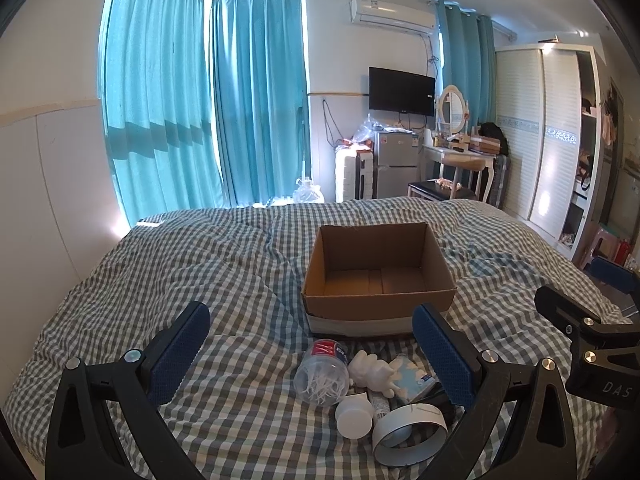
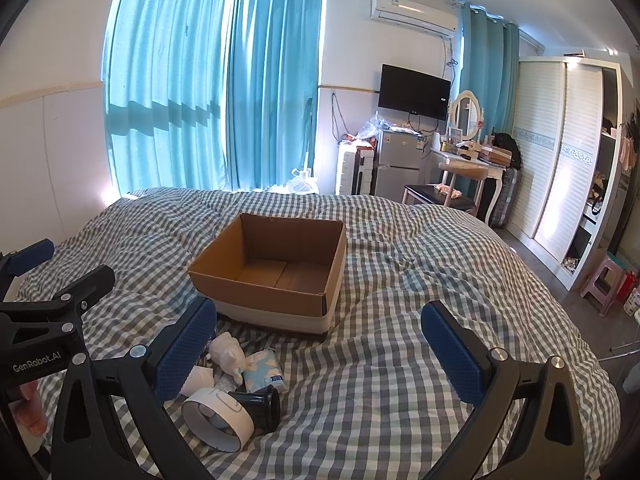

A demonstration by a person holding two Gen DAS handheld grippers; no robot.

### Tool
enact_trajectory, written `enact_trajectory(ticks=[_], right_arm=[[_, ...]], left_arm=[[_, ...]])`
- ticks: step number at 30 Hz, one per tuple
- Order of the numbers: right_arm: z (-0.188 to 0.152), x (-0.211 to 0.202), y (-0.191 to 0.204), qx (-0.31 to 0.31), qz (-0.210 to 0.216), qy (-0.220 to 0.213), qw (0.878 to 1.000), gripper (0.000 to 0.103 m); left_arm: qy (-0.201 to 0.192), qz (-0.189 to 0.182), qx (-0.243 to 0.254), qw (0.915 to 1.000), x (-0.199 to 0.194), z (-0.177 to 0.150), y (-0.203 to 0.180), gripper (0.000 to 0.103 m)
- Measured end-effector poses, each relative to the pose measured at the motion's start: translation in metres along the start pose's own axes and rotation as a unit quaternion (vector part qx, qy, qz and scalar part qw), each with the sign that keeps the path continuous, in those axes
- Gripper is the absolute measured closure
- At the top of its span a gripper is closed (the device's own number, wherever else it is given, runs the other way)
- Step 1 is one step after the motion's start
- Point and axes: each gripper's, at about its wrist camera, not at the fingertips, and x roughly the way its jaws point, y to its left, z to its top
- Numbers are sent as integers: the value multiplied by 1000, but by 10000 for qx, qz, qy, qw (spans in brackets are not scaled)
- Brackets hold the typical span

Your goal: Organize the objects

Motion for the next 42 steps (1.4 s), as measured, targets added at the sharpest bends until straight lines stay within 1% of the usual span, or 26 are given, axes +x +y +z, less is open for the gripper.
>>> enact_trajectory(ticks=[9, 23, 35, 42], right_arm=[[1, 3, 0, -18, 2, 89, 10000, 0], [2, 0, 5, -65, 37, 64, 10000, 0], [2, -11, 7, -85, 122, -37, 9999, 0], [4, -19, 14, -183, 167, -56, 9997, 0]], left_arm=[[55, 76, 53, 9999, 3, -1, 0, 0], [76, 31, 65, 9999, 1, -3, 2, 0], [89, 40, 58, 9999, -3, -5, 1, 0], [172, 8, 38, 9998, -8, -9, 3, 0]])
